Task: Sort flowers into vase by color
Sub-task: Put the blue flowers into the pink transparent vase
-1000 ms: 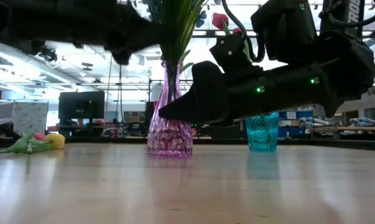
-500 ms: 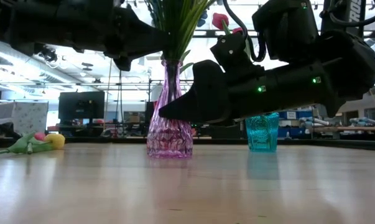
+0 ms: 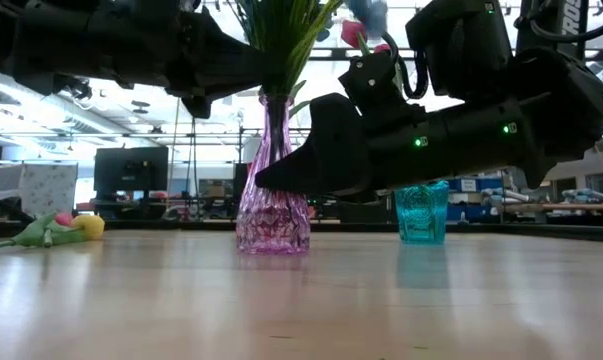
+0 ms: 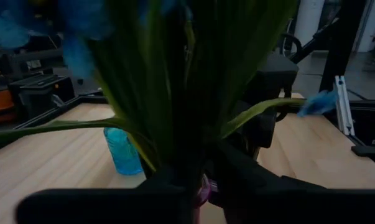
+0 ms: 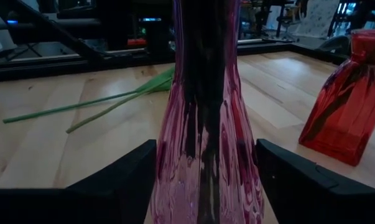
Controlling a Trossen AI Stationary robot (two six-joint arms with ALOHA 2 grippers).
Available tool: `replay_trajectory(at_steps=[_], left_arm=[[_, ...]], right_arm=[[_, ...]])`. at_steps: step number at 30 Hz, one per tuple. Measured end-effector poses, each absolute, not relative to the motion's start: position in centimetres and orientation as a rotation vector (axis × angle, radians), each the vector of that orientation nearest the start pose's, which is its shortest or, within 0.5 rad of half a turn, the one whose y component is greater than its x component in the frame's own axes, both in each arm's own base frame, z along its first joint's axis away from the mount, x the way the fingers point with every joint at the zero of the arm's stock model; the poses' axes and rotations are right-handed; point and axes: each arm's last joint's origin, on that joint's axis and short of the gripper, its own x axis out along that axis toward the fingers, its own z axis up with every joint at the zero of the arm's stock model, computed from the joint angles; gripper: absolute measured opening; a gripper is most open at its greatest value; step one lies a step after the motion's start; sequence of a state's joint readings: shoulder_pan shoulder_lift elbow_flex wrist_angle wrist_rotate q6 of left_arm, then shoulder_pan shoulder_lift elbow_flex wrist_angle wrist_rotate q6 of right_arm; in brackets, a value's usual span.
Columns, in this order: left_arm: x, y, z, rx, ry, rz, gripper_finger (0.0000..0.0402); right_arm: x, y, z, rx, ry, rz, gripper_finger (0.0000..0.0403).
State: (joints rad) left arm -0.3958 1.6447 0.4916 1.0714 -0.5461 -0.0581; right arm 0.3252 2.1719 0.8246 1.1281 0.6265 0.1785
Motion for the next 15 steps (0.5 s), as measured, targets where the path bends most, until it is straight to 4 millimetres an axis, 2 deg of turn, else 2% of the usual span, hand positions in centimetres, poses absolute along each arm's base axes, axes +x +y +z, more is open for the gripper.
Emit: replay_trajectory(at_steps=[9, 12, 15], left_arm=[[26.74, -10.04, 16.24, 0.003, 0.065, 0.144, 0.0187], [26.5, -10.31, 16.56, 0.031, 0.065, 0.134, 0.0213], [26.04, -10.61, 16.91, 0.079, 0.083, 0.151, 0.0222]], right_arm=[[35.81, 9.86, 7.46, 0.118, 0.17, -0.326, 0.0294], [35.8, 9.85, 7.41, 0.115, 0.175, -0.326, 0.03], [35.79, 9.85, 7.35, 0.11, 0.181, -0.326, 0.0304]])
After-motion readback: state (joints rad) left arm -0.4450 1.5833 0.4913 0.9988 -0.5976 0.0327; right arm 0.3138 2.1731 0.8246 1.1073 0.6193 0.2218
